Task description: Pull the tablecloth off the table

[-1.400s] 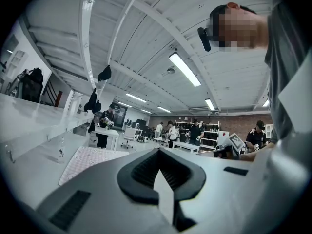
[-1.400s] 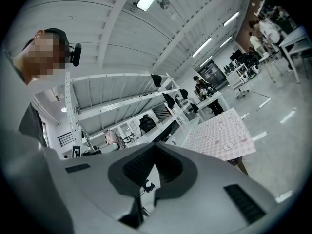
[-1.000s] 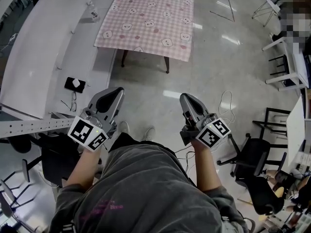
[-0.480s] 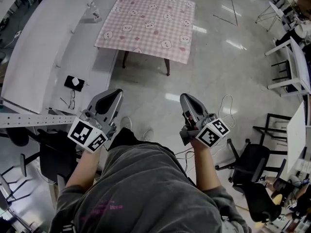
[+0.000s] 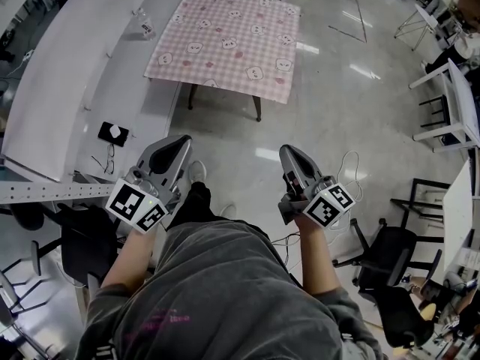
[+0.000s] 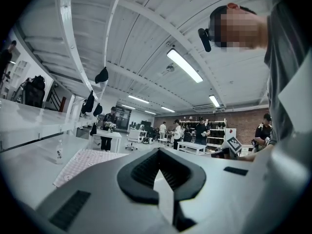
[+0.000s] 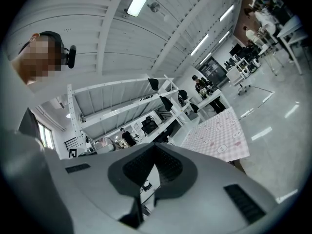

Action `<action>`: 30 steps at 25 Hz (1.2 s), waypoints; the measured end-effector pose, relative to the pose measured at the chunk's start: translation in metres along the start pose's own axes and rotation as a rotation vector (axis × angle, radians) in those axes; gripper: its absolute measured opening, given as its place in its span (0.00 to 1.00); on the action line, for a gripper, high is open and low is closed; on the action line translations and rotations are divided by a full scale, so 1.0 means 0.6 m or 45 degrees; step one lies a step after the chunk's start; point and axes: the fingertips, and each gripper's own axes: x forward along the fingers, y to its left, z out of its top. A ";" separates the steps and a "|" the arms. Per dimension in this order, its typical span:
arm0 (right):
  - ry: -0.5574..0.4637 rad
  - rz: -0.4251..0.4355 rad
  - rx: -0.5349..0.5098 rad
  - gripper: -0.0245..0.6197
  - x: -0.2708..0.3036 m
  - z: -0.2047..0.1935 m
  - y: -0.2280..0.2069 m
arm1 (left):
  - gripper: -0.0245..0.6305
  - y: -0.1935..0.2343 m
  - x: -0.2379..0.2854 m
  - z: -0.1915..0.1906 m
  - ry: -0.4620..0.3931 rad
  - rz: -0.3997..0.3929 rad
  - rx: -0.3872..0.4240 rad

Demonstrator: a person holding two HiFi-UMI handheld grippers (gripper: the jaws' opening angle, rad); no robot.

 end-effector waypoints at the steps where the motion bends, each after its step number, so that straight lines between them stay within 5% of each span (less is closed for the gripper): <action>1: -0.003 -0.002 0.000 0.04 0.003 0.001 -0.003 | 0.03 0.002 0.002 0.000 -0.001 -0.002 0.002; 30: 0.072 -0.083 0.001 0.04 0.271 0.024 -0.053 | 0.03 0.277 0.102 0.013 0.029 -0.037 -0.093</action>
